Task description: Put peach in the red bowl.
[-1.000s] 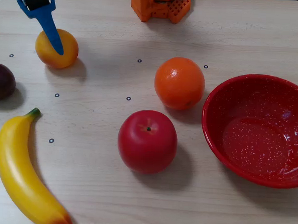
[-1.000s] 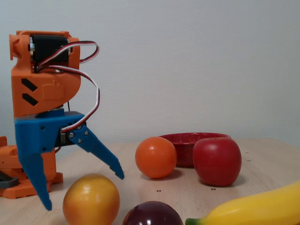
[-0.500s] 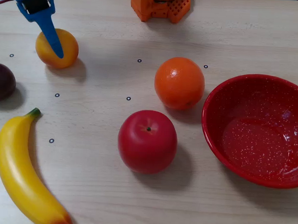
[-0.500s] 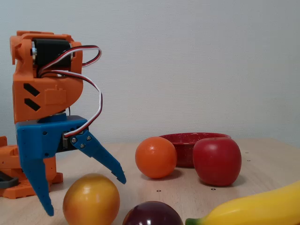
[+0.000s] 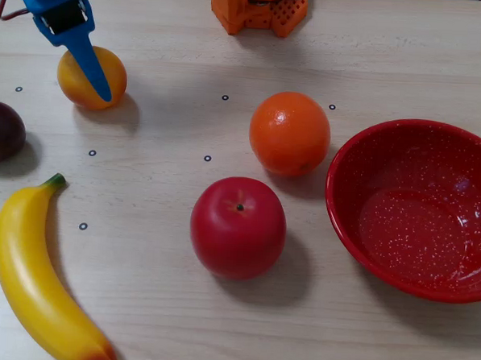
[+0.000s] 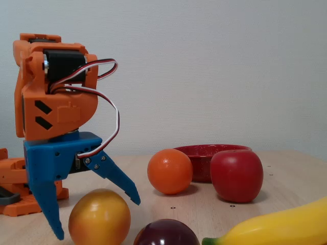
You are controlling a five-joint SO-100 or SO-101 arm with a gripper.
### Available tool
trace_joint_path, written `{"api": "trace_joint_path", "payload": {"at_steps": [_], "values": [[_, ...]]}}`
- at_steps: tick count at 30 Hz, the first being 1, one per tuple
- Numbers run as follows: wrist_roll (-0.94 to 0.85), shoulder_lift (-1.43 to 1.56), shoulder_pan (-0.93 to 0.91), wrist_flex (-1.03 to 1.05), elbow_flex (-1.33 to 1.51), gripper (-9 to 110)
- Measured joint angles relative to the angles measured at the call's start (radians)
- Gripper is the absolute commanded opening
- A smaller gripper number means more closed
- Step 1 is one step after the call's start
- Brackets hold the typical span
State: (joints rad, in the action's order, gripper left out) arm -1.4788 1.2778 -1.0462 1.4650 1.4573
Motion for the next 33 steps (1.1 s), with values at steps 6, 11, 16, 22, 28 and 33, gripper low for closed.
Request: {"api": "trace_joint_path", "payload": {"at_steps": [6, 11, 16, 22, 28, 33], "values": [[-0.002, 0.0, 0.0, 0.0, 0.0, 45], [-0.002, 0.0, 0.0, 0.0, 0.0, 45], [-0.002, 0.0, 0.0, 0.0, 0.0, 43], [-0.002, 0.0, 0.0, -0.029, 0.0, 41], [-0.002, 0.0, 0.011, -0.029, 0.0, 40], [-0.002, 0.0, 0.012, -0.029, 0.0, 40]]}}
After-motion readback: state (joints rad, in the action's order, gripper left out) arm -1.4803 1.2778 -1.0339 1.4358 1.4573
